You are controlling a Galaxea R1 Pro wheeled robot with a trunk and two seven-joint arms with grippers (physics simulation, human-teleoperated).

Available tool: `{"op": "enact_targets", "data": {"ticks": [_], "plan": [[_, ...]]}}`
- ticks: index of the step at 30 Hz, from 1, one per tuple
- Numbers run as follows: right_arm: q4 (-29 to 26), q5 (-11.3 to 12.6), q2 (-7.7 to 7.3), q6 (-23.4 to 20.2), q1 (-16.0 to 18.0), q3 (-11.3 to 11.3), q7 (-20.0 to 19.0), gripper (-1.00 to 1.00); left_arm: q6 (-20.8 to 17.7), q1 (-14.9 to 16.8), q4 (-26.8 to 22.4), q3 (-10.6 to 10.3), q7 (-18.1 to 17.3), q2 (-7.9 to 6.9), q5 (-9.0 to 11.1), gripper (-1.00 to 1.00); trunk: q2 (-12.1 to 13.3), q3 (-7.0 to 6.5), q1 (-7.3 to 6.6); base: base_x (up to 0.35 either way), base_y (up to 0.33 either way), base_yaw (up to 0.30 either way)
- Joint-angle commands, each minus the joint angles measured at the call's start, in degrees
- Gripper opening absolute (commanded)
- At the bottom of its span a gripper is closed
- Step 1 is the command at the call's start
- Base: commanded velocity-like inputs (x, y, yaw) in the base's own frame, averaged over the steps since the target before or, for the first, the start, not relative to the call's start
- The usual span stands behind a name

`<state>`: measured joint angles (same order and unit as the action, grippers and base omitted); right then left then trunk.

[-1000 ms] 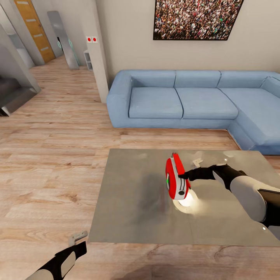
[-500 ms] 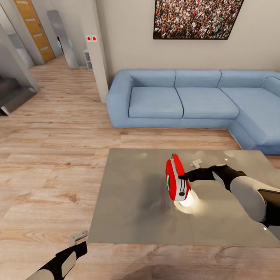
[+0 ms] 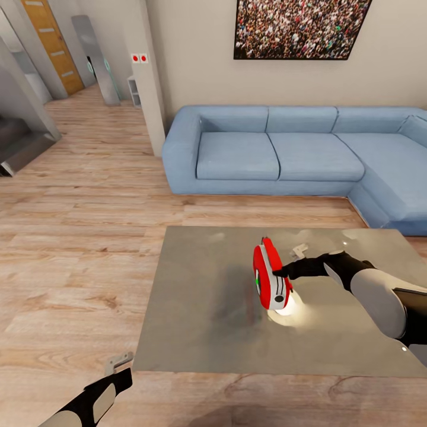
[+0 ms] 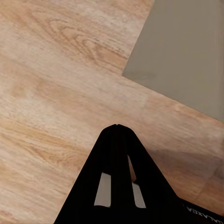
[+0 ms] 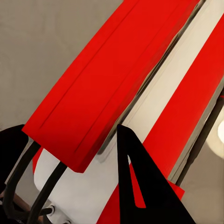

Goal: Turn on the radio receiver that's on the table in the living room.

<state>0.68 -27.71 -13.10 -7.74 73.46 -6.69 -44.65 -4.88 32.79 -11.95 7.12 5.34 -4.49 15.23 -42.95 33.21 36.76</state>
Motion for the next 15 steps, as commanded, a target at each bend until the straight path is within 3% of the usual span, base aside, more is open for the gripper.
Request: {"op": "enact_targets", "data": {"ticks": [1,15], "plan": [[-0.03,0.21,0.0,0.0,0.01,-0.6,0.0,-1.0,0.01,0.0,0.0,0.0,0.0,0.0,-0.01,-1.0,-0.42,0.18,0.22,0.0,0.0,0.0],[0.42,0.2,0.0,0.28,0.01,-0.6,-0.01,-1.0,0.05,0.0,0.0,0.0,0.02,0.17,-0.11,-1.0,-6.04,2.7,3.3,0.0,0.0,0.0]]}}
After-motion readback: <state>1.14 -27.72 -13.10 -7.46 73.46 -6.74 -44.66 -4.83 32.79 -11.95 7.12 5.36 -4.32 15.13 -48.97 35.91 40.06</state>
